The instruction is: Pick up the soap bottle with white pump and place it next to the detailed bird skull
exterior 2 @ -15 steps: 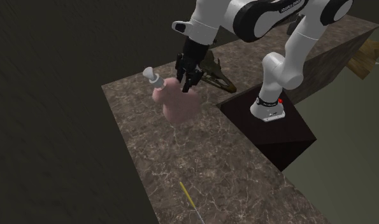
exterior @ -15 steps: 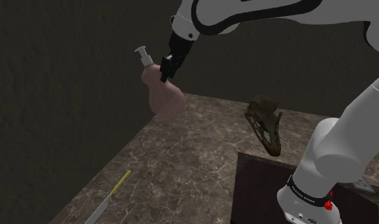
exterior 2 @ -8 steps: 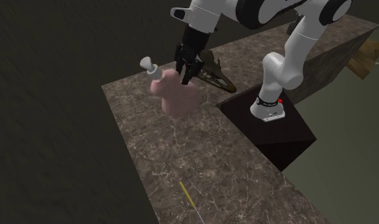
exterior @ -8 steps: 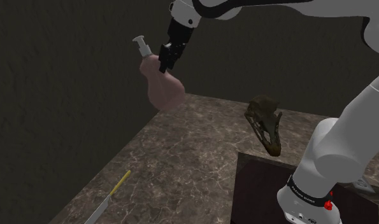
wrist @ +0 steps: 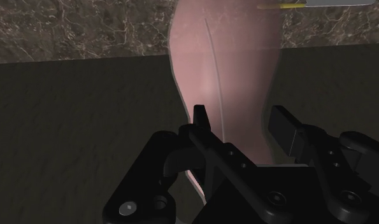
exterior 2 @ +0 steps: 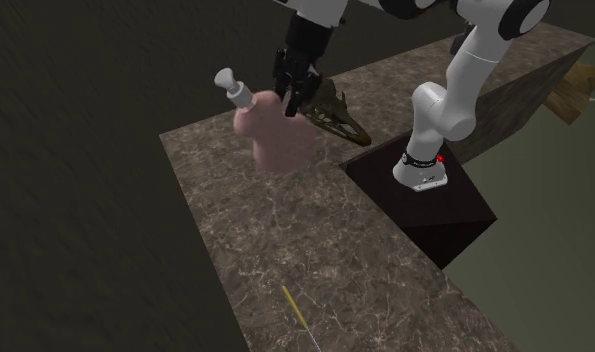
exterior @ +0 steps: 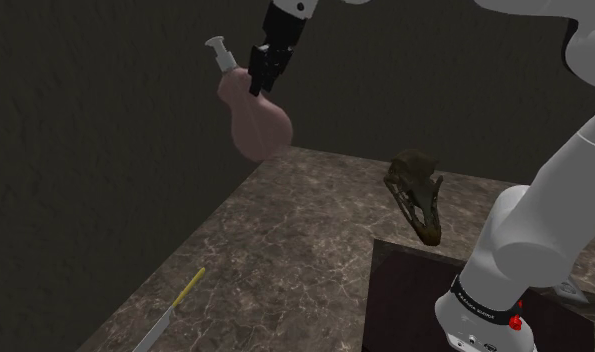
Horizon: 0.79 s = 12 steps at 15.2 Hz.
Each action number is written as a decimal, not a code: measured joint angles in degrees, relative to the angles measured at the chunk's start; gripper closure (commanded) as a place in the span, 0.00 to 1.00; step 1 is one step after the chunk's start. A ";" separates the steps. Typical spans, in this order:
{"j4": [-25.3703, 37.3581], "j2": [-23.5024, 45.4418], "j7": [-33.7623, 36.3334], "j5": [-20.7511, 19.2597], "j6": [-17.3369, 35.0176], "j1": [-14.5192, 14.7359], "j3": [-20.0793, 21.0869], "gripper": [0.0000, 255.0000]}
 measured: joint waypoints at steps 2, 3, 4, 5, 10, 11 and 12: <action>2.07 0.63 0.18 -0.17 -1.43 -0.02 0.04 1.00; 3.19 0.96 0.15 -0.23 -2.26 -0.07 -0.02 1.00; 2.85 0.23 -0.40 0.06 -2.70 -0.25 -0.42 1.00; 1.72 -1.02 -1.30 0.51 -2.87 -0.48 -1.03 1.00; -4.46 -7.90 -6.93 2.54 -4.17 -1.79 -5.13 1.00; -5.89 -9.55 -8.35 2.89 -4.61 -2.10 -6.24 1.00; -7.07 -10.89 -9.44 3.09 -4.90 -2.33 -7.09 1.00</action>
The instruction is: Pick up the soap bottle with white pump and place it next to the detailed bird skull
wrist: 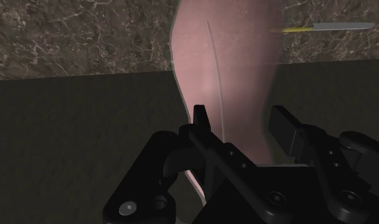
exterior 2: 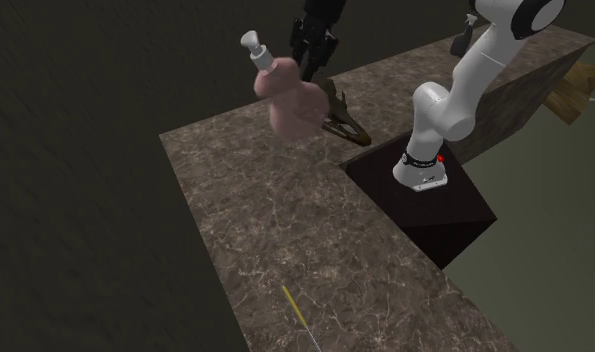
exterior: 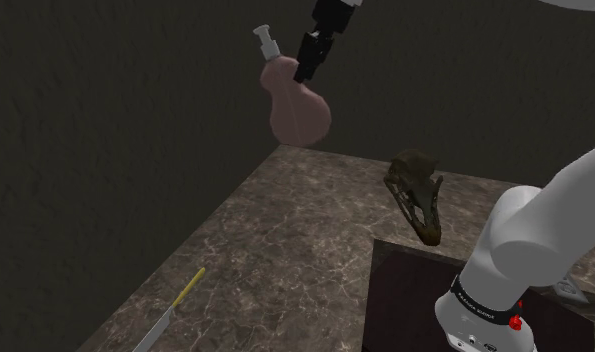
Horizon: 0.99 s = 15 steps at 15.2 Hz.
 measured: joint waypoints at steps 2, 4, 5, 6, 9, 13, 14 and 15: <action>-2.60 -2.69 -2.61 0.32 -0.48 -0.56 -2.07 1.00; -3.86 -4.41 -4.86 0.40 -1.30 -1.05 -3.92 1.00; -5.51 -6.15 -6.02 0.40 -1.58 -1.33 -4.87 1.00; -6.04 -6.86 -7.23 0.35 -1.93 -1.60 -5.89 1.00; -7.33 -9.80 -10.77 -0.09 -4.15 -2.51 -9.08 1.00; -9.04 -12.81 -15.61 -1.05 -6.28 -3.75 -13.43 1.00; -9.25 -13.27 -16.78 -1.30 -6.70 -4.02 -14.47 1.00; -9.56 -14.03 -17.97 -1.64 -7.32 -4.36 -15.55 1.00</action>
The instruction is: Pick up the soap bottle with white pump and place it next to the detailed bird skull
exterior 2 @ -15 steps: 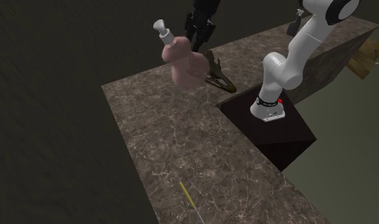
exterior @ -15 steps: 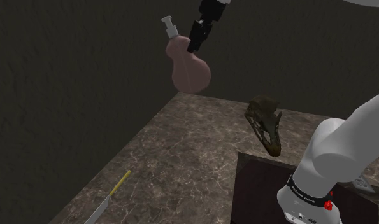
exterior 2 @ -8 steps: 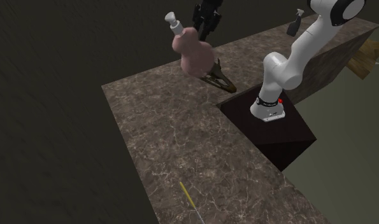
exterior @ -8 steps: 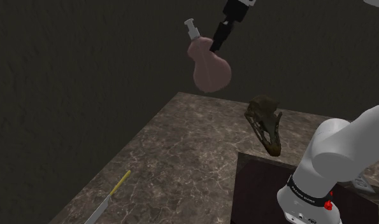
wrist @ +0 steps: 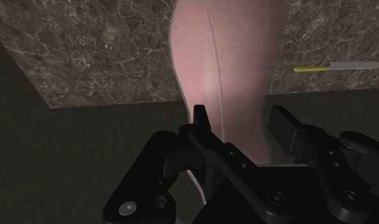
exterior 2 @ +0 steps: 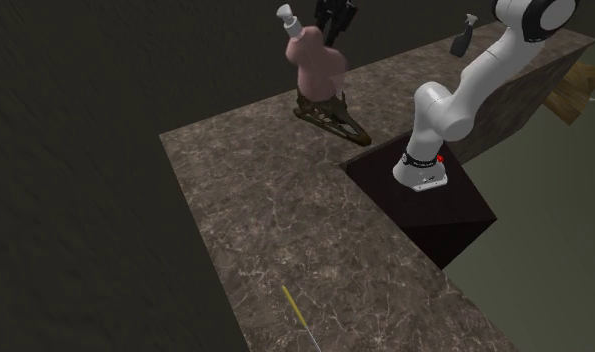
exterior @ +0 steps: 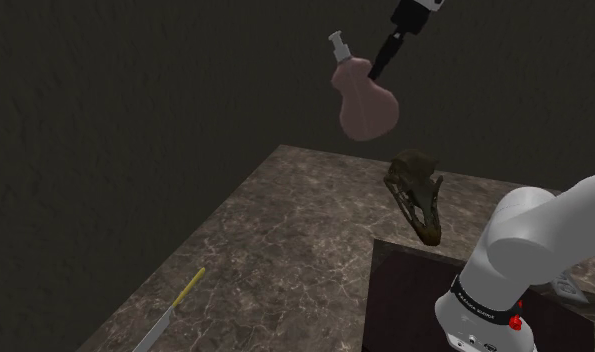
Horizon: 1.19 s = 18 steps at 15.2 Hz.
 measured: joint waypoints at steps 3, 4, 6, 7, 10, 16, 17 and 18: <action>0.88 -0.77 -3.66 -0.99 -2.18 -0.81 -3.49 1.00; 0.67 -1.74 -4.63 -1.41 -3.08 -1.19 -4.36 1.00; 0.76 -2.36 -6.88 -2.09 -4.05 -1.68 -6.47 1.00; 0.97 -2.70 -8.31 -2.56 -4.78 -2.00 -7.86 1.00; 2.26 -2.76 -11.88 -3.65 -6.52 -2.53 -11.32 1.00; 7.02 -0.82 -19.93 -5.57 -10.01 -2.78 -19.56 1.00; 7.58 -0.80 -21.21 -5.93 -10.62 -2.89 -20.80 1.00; 9.36 -0.19 -22.33 -6.07 -11.85 -2.70 -22.07 1.00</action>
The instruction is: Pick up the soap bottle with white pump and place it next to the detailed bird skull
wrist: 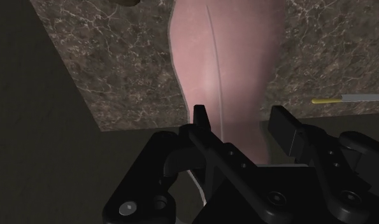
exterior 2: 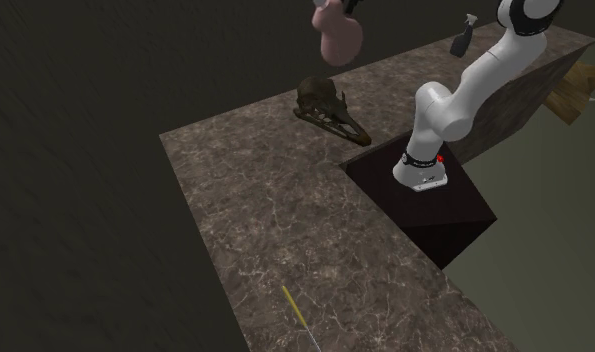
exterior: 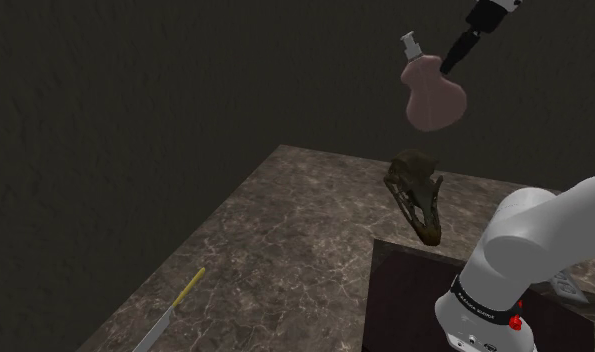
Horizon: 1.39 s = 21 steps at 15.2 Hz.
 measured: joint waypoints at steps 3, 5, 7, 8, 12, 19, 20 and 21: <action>3.12 1.81 -4.20 -0.54 -1.53 0.62 -4.69 1.00; 5.52 3.12 -7.51 -0.89 -2.76 1.19 -8.44 1.00; 8.88 5.40 -10.63 -0.62 -4.00 2.56 -12.61 1.00; 10.91 6.66 -12.13 -0.34 -4.87 3.42 -14.75 1.00; 17.84 11.04 -18.65 0.96 -7.92 7.40 -24.78 1.00; 37.17 14.44 -26.95 1.09 -15.19 36.10 -59.54 1.00; 41.06 12.25 -26.77 -1.11 -16.95 40.83 -62.83 1.00; 43.47 10.48 -26.83 -2.89 -17.69 44.02 -64.89 1.00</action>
